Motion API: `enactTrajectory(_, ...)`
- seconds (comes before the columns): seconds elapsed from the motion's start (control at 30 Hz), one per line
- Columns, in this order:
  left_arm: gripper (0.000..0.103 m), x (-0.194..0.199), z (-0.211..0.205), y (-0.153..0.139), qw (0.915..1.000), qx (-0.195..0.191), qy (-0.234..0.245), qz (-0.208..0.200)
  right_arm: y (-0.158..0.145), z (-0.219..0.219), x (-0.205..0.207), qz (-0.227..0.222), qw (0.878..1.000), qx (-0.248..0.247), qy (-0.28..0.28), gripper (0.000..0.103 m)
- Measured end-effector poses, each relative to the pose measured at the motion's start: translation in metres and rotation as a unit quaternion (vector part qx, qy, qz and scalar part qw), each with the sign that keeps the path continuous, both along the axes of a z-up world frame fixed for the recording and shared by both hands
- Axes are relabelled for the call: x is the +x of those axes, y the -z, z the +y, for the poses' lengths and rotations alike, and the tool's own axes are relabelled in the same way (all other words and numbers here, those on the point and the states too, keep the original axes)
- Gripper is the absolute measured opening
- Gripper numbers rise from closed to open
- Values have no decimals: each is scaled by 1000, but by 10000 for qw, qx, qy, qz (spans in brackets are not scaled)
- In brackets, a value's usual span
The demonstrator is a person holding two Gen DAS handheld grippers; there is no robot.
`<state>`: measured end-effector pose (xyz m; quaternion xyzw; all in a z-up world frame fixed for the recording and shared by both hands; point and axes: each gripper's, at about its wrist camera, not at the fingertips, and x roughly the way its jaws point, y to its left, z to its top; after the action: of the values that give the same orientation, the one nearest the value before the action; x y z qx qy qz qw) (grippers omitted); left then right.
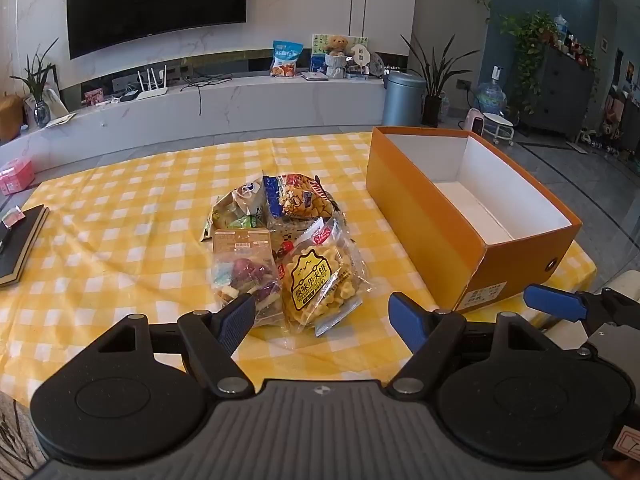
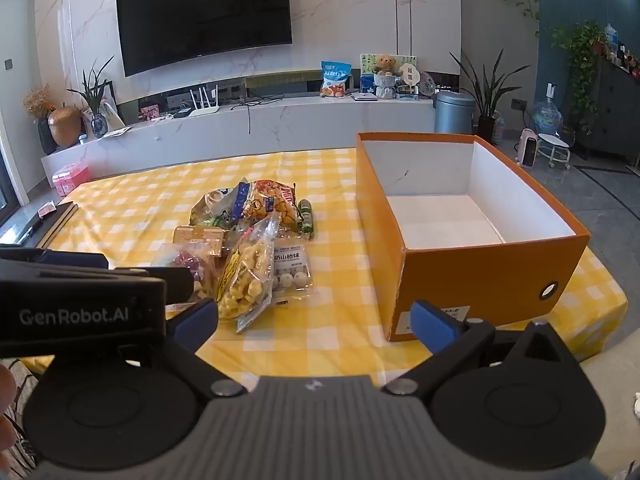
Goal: Organize snacks
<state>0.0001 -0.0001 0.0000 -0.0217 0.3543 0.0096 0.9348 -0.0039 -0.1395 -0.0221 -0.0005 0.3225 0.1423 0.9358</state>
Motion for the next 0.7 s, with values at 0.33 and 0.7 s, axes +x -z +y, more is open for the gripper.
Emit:
enactTrajectory(0.33, 89, 0, 3, 0, 9998, -11, -149, -92, -6, 6, -3, 14, 10000, -5, -28, 100)
enactTrajectory(0.7, 86, 3, 6, 7, 9998, -139, -51, -106, -3, 4, -2, 19, 10000, -5, -19, 100)
